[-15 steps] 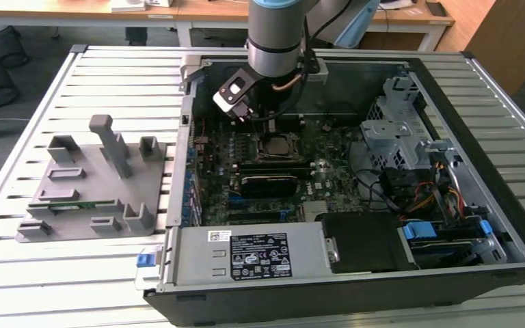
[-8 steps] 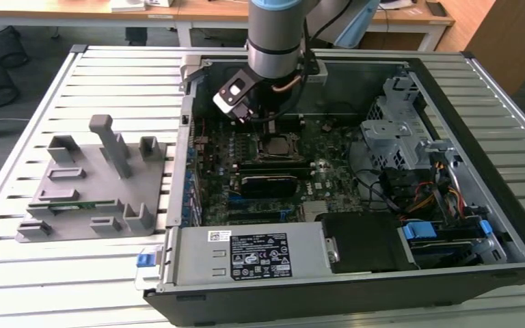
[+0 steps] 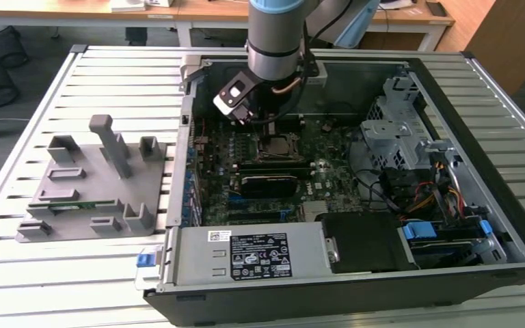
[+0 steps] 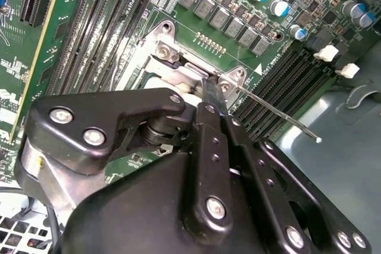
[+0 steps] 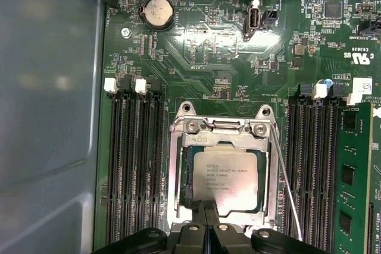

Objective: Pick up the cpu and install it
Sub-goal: 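Close the cpu cover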

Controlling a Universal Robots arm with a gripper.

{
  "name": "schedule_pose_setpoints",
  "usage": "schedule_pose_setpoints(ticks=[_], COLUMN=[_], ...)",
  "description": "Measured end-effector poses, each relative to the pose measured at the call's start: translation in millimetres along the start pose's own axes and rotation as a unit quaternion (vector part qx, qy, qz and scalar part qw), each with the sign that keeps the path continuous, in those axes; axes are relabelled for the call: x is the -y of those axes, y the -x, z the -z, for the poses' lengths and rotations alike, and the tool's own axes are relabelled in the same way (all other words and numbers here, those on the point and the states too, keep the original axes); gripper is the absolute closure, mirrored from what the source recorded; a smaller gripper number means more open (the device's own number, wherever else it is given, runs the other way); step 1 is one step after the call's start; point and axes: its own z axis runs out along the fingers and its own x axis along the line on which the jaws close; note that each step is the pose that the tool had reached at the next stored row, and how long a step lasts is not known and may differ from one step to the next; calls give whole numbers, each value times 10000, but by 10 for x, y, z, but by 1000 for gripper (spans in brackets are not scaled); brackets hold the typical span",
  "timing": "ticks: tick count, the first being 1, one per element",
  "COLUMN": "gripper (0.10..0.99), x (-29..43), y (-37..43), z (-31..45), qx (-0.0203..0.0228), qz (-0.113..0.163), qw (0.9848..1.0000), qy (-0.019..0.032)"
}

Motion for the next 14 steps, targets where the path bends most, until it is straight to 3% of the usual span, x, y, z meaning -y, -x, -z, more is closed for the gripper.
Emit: schedule_pose_setpoints(ticks=[4,10,14], gripper=[980,980,980], x=[1,-4,-3], y=[-2,-27,-31], z=[-15,-16,61], qx=[0,-35,-34], qz=[-1,1,1], qw=[10000,10000,10000], qy=[-2,2,2])
